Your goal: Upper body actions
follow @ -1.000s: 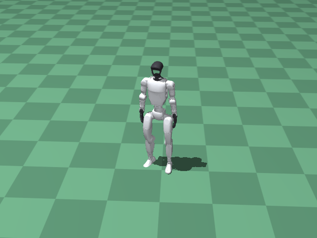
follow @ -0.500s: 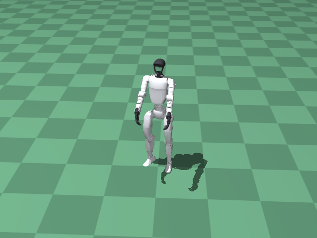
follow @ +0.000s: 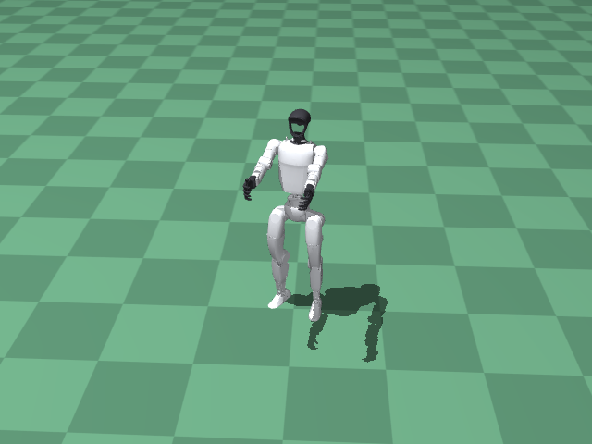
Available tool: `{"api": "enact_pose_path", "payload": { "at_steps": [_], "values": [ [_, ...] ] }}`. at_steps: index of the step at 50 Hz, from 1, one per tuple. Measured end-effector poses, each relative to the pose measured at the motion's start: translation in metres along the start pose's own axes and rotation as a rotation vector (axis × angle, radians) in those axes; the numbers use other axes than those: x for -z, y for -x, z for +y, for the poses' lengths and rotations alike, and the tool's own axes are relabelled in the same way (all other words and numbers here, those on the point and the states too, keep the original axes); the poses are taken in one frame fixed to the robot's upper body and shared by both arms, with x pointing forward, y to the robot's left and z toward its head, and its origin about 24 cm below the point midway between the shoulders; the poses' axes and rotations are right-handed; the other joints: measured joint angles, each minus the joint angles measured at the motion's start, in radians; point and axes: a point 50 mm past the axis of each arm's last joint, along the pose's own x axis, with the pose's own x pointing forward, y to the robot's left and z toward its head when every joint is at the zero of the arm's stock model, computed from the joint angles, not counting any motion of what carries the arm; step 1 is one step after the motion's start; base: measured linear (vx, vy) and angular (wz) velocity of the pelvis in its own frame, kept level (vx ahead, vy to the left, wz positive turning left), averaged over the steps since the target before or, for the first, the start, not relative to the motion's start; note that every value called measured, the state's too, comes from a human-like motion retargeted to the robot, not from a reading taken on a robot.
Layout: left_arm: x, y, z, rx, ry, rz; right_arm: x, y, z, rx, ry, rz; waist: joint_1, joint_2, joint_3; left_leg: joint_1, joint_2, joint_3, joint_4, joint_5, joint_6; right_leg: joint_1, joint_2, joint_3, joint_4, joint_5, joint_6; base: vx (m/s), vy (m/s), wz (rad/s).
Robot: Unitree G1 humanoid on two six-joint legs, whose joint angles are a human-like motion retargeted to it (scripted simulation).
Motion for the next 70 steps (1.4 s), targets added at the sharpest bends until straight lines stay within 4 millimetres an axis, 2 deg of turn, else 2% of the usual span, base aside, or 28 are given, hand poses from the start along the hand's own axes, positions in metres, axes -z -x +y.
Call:
{"api": "enact_pose_path", "payload": {
  "at_steps": [9,18,25,30,32,38,42,47,50,54,60,65,70],
  "values": [
    [0.002,0.0,0.003,-0.012,0.001,-0.001,0.012,0.002,0.0,0.018,-0.03,0.028,-0.003,0.004,-0.007,0.001,-0.001,0.002,0.001,-0.003,0.0,0.0,0.0,0.001,0.0,-0.002,0.0,0.0,0.0,0.0],
    [0.006,0.0,0.011,-0.012,0.017,-0.018,0.013,0.004,0.0,0.027,0.001,-0.047,-0.003,0.012,-0.002,-0.004,-0.001,0.0,0.001,-0.002,0.001,-0.004,0.001,0.001,0.0,-0.002,0.001,0.0,0.0,0.0],
    [0.012,0.003,0.02,0.076,0.082,-0.085,0.034,0.012,0.002,-0.018,0.017,-0.073,-0.028,0.026,0.006,-0.007,-0.002,-0.003,0.0,-0.001,0.002,-0.007,0.0,0.0,0.002,-0.003,0.002,0.0,0.0,0.0],
    [0.017,0.01,0.051,0.042,0.09,-0.168,0.052,0.022,0.001,-0.063,-0.014,-0.081,-0.056,0.035,0.021,-0.008,-0.003,-0.003,-0.001,-0.001,0.002,-0.009,-0.003,0.002,0.003,-0.002,0.002,-0.02,-0.04,0.0],
    [0.025,0.015,0.065,0.026,0.071,-0.175,0.063,0.028,-0.004,-0.067,-0.014,-0.078,-0.064,0.035,0.029,-0.008,-0.004,-0.004,-0.001,0.0,0.002,-0.008,-0.003,0.001,0.003,-0.002,0.003,-0.03,-0.08,0.03],
    [0.069,0.033,0.102,-0.025,0.038,-0.092,0.112,0.055,-0.029,-0.021,0.011,0.004,-0.08,0.029,0.055,-0.007,-0.006,-0.01,-0.002,0.003,0.002,-0.004,-0.007,-0.002,0.002,-0.002,0.004,-0.03,-0.08,0.05],
    [0.112,0.051,0.127,-0.101,0.01,0.033,0.157,0.083,-0.05,0.014,0.069,0.125,-0.083,0.027,0.06,-0.009,-0.006,-0.011,-0.005,0.005,0.001,-0.006,-0.008,-0.004,0.001,-0.001,0.005,-0.01,-0.06,0.02],
    [0.173,0.086,0.153,-0.155,0.053,0.234,0.22,0.128,-0.076,0.069,0.144,0.39,-0.086,0.027,0.073,-0.007,-0.005,-0.01,-0.006,0.006,0.001,-0.007,-0.01,-0.005,0.002,0.001,0.006,-0.03,-0.04,-0.01],
    [0.208,0.114,0.17,-0.201,0.097,0.371,0.255,0.161,-0.088,0.081,0.179,0.6,-0.093,0.028,0.085,-0.002,-0.005,-0.009,-0.007,0.007,0.001,-0.005,-0.011,-0.003,0.002,0.002,0.006,-0.02,-0.01,-0.01],
    [0.246,0.155,0.189,-0.286,0.103,0.551,0.29,0.215,-0.108,0.05,0.272,0.899,-0.097,0.031,0.1,0.0,-0.005,-0.008,-0.008,0.007,0.001,-0.003,-0.012,-0.002,0.002,0.003,0.008,-0.02,-0.02,-0.01],
    [0.288,0.214,0.201,-0.374,0.039,0.808,0.319,0.3,-0.132,0.045,0.394,1.258,-0.082,0.028,0.134,0.007,-0.01,-0.017,-0.008,0.008,0.003,0.011,-0.016,-0.007,0.001,0.001,0.01,-0.03,-0.06,0.08],
    [0.321,0.272,0.195,-0.328,0.029,1.023,0.336,0.36,-0.128,0.137,0.322,1.42,-0.072,0.03,0.154,0.013,-0.012,-0.02,-0.008,0.006,0.004,0.019,-0.017,-0.007,0.0,-0.001,0.011,-0.01,-0.07,0.03],
    [0.345,0.335,0.182,-0.259,0.039,1.252,0.343,0.403,-0.12,0.095,0.311,1.533,-0.07,0.035,0.186,0.027,-0.01,-0.013,-0.008,0.003,0.004,0.028,-0.016,-0.001,0.0,0.0,0.013,-0.03,-0.05,-0.06]
  ]
}}
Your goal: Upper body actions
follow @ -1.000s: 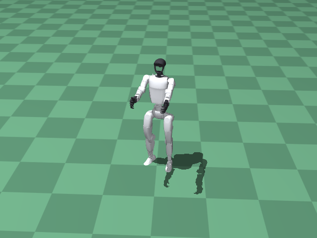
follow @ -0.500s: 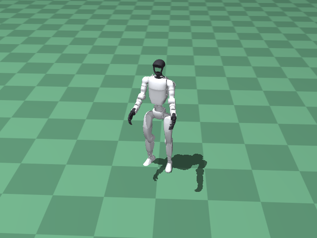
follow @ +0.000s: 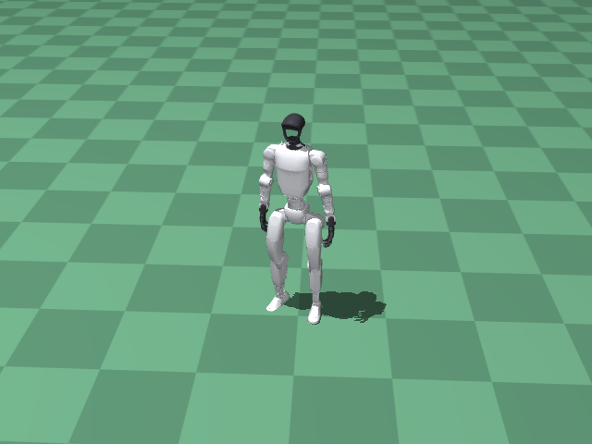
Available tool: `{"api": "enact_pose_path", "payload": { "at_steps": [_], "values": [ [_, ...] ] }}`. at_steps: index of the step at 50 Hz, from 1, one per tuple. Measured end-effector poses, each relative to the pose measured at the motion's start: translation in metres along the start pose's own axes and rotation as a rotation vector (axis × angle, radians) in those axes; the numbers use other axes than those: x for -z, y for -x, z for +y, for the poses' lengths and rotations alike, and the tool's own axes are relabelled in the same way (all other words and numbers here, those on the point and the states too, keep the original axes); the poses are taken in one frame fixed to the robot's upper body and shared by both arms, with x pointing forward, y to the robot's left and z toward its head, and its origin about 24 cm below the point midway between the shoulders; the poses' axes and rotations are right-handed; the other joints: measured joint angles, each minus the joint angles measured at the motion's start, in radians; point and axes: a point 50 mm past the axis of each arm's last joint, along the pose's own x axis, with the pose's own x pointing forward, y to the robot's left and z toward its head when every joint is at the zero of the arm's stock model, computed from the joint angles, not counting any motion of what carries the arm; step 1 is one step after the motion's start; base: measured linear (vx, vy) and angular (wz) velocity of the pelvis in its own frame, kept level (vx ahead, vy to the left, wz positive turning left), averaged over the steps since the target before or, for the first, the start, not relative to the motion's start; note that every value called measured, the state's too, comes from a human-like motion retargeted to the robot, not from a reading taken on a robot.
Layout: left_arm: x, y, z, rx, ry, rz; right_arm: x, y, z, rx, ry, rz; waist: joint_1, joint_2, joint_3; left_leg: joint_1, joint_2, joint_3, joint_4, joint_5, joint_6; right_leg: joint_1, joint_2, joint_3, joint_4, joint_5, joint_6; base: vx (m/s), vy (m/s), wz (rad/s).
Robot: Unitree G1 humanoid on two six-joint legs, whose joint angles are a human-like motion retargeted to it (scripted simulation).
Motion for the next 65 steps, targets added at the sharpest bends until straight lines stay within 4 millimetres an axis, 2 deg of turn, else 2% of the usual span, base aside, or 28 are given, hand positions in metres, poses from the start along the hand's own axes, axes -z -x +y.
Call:
{"api": "enact_pose_path", "payload": {
  "at_steps": [4,8,10,12,14,18,22,26,65],
  "values": [
    [0.044,0.004,-0.002,-0.019,-0.046,0.146,0.021,0.0,0.007,-0.048,0.133,0.056,0.016,-0.002,0.019,0.01,0.004,0.018,-0.001,-0.002,-0.002,-0.001,-0.002,0.02,0.007,-0.001,0.004,-0.03,-0.07,-0.28],
    [0.076,0.009,-0.011,-0.001,-0.071,0.233,0.028,0.0,0.014,-0.084,0.195,0.067,0.081,0.007,0.019,0.012,0.037,0.083,-0.001,-0.01,-0.009,-0.046,-0.014,0.1,0.051,-0.011,0.04,-0.03,-0.04,-0.76],
    [0.089,0.011,-0.02,0.028,-0.08,0.266,0.026,0.0,0.015,-0.082,0.175,0.057,0.044,0.011,0.018,0.003,0.038,0.047,0.004,-0.01,-0.015,-0.046,-0.025,0.065,0.049,-0.006,0.043,-0.05,-0.02,1.19],
    [0.098,0.013,-0.029,0.056,-0.098,0.298,0.022,0.0,0.013,-0.073,0.156,0.05,-0.086,0.021,0.008,0.014,-0.004,-0.081,-0.017,-0.02,-0.002,-0.023,-0.045,-0.069,0.038,-0.012,0.038,-0.05,-0.01,2.71],
    [0.105,0.014,-0.034,0.02,-0.065,0.315,0.018,-0.001,0.01,-0.069,0.18,0.041,-0.145,0.019,0.006,0.012,-0.018,-0.135,-0.022,-0.015,-0.005,-0.011,-0.051,-0.128,0.025,-0.008,0.026,-0.03,0.0,1.58],
    [0.1,0.012,-0.034,-0.047,0.022,0.28,0.009,-0.001,0.006,-0.072,0.293,0.02,-0.143,0.012,0.014,0.01,-0.019,-0.133,-0.023,-0.006,-0.008,-0.011,-0.044,-0.127,0.017,-0.001,0.013,-0.01,-0.01,-0.01],
    [0.093,0.011,-0.028,0.03,-0.09,0.309,0.005,-0.001,0.007,-0.074,0.388,0.014,-0.108,-0.001,0.023,0.007,-0.008,-0.112,-0.016,0.0,-0.019,-0.008,-0.041,-0.104,0.009,0.007,0.01,0.01,-0.02,-0.27],
    [0.087,0.01,-0.022,0.023,-0.197,0.305,0.005,-0.001,0.008,-0.068,0.432,0.016,-0.077,-0.007,0.03,-0.002,0.004,-0.086,-0.005,0.007,-0.024,-0.004,-0.031,-0.077,0.001,0.014,0.006,0.02,-0.01,-0.34],
    [0.082,0.009,-0.02,0.001,-0.255,0.289,0.001,-0.001,0.01,-0.086,0.439,0.015,-0.027,-0.005,0.034,-0.004,0.024,-0.034,0.003,0.008,-0.018,-0.014,-0.018,-0.022,0.01,0.017,0.013,0.0,0.0,-0.02]
  ]
}}
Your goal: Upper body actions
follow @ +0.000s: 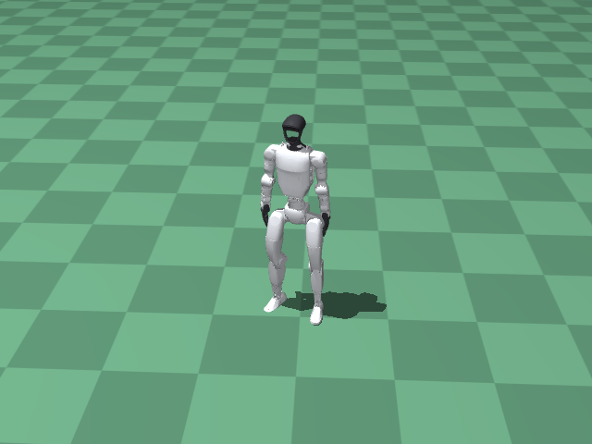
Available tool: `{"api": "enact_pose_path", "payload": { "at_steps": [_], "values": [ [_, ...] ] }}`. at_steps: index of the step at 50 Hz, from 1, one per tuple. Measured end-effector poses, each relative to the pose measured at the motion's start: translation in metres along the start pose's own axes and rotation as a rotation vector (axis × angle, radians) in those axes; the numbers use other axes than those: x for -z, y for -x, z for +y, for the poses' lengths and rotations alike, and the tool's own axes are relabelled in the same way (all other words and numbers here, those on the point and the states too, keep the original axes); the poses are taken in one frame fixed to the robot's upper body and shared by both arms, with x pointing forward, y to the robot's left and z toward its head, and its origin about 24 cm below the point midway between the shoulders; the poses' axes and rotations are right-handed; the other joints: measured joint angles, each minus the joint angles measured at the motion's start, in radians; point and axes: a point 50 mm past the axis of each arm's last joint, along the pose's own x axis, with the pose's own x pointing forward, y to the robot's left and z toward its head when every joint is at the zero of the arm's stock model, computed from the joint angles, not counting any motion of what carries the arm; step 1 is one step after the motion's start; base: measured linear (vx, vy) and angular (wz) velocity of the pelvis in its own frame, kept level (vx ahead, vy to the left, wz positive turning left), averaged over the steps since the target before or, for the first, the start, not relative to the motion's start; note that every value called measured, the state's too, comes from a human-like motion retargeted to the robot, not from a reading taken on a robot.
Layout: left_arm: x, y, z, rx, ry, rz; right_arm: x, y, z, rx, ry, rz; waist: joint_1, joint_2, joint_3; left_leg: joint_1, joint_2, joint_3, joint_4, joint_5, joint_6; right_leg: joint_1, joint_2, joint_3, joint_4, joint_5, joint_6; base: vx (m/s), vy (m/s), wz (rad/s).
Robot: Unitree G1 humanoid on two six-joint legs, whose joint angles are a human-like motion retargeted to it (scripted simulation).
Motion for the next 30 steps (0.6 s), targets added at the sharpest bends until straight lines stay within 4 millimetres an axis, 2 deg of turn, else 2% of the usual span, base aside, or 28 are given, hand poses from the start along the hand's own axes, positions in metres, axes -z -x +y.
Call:
{"api": "enact_pose_path", "payload": {
  "at_steps": [30],
  "values": [
    [0.0001,0.0,0.0,0.004,0.006,-0.006,-0.0002,-0.0001,-0.0001,-0.003,0.015,-0.002,0.0,0.005,-0.001,0.0,0.0,0.0,0.0,0.002,0.005,0.002,0.001,0.001,0.002,0.0,0.003,0.0,0.0,0.0]
  ]
}}
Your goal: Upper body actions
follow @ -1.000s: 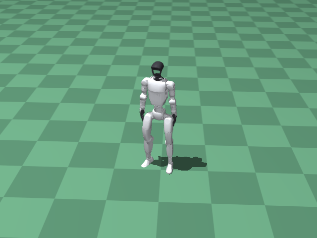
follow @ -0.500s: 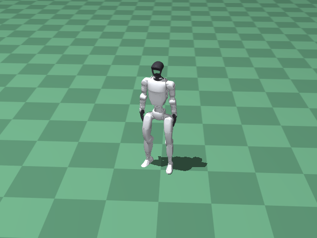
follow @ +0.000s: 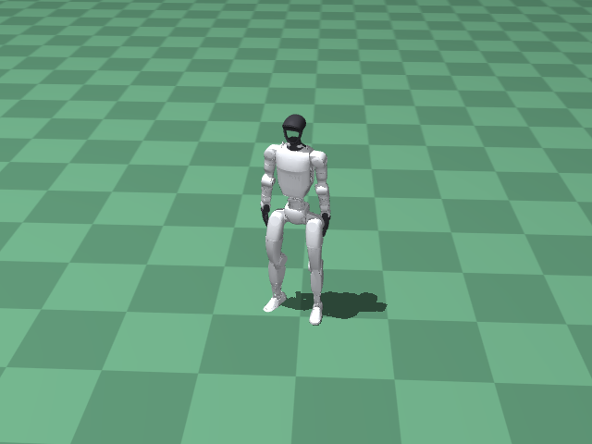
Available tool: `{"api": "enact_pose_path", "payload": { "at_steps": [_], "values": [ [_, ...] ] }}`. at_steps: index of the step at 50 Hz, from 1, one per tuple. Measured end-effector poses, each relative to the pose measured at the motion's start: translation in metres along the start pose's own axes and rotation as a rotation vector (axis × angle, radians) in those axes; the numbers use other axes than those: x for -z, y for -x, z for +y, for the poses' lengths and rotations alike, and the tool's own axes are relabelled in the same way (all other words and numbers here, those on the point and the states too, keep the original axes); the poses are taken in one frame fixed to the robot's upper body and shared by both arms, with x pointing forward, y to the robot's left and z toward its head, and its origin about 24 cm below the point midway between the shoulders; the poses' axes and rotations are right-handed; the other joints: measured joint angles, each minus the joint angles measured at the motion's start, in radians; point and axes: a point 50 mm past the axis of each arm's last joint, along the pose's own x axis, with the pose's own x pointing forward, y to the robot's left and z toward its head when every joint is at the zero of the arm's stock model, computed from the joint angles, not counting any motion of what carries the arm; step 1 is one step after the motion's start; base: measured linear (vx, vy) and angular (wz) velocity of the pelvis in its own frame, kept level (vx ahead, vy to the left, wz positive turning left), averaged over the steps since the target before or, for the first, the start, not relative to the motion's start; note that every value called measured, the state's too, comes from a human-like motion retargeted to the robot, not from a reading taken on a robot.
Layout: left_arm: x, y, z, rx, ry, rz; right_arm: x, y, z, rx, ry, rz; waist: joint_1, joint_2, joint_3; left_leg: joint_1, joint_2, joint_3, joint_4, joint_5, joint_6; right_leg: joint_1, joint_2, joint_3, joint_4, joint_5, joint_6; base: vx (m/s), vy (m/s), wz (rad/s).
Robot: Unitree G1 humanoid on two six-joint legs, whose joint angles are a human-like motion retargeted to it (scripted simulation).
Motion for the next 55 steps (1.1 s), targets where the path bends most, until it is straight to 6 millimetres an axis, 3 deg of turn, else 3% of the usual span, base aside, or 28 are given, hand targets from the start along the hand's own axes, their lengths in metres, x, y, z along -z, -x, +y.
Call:
{"api": "enact_pose_path", "payload": {
  "at_steps": [30,35,38,42,46,51,55],
  "values": [
    [-0.001,0.0,0.001,0.002,-0.005,-0.003,-0.001,0.0,0.0,0.007,0.017,-0.007,0.003,0.005,0.002,0.001,0.0,0.0,-0.001,0.001,0.006,0.001,0.001,0.002,0.003,-0.001,0.005,0.0,0.0,0.0],
    [-0.002,0.0,0.0,-0.004,0.0,-0.01,-0.007,0.0,-0.004,0.092,0.026,-0.061,-0.073,0.015,0.014,-0.004,-0.01,-0.077,0.001,0.013,0.01,0.016,-0.002,-0.078,-0.009,0.017,-0.004,0.02,-0.01,0.83],
    [-0.003,0.0,-0.001,-0.006,0.007,-0.017,-0.024,0.0,-0.008,0.178,0.063,-0.166,-0.21,0.024,0.033,-0.012,-0.035,-0.211,0.003,0.035,0.014,0.045,0.005,-0.22,-0.034,0.037,-0.03,0.03,-0.01,1.58],
    [-0.004,0.0,-0.002,-0.005,0.027,-0.021,-0.061,0.009,-0.021,0.333,0.113,-0.368,0.051,0.014,0.005,0.01,0.028,0.065,-0.001,-0.005,0.004,-0.013,0.003,0.074,0.029,-0.014,0.031,-0.01,0.01,-2.77],
    [-0.002,0.0,-0.002,-0.007,0.027,-0.018,-0.108,0.03,-0.041,0.475,0.079,-0.614,-0.01,0.018,0.011,0.012,0.013,0.017,-0.002,0.003,0.012,0.005,0.007,0.018,0.008,0.004,0.016,0.01,0.01,0.27],
    [-0.006,0.0,-0.002,-0.01,0.018,-0.026,-0.179,0.086,-0.064,0.543,-0.038,-1.019,0.022,0.017,0.016,0.013,0.024,0.06,0.0,0.008,0.012,-0.003,0.016,0.06,0.01,0.01,0.013,0.01,0.02,-0.45],
    [-0.008,0.0,-0.002,-0.013,0.011,-0.033,-0.229,0.162,-0.08,0.598,-0.103,-1.4,0.068,0.015,0.008,0.003,0.036,0.106,0.005,0.016,0.01,-0.016,0.024,0.106,0.009,0.018,0.012,0.01,0.03,-0.58]
  ]
}}
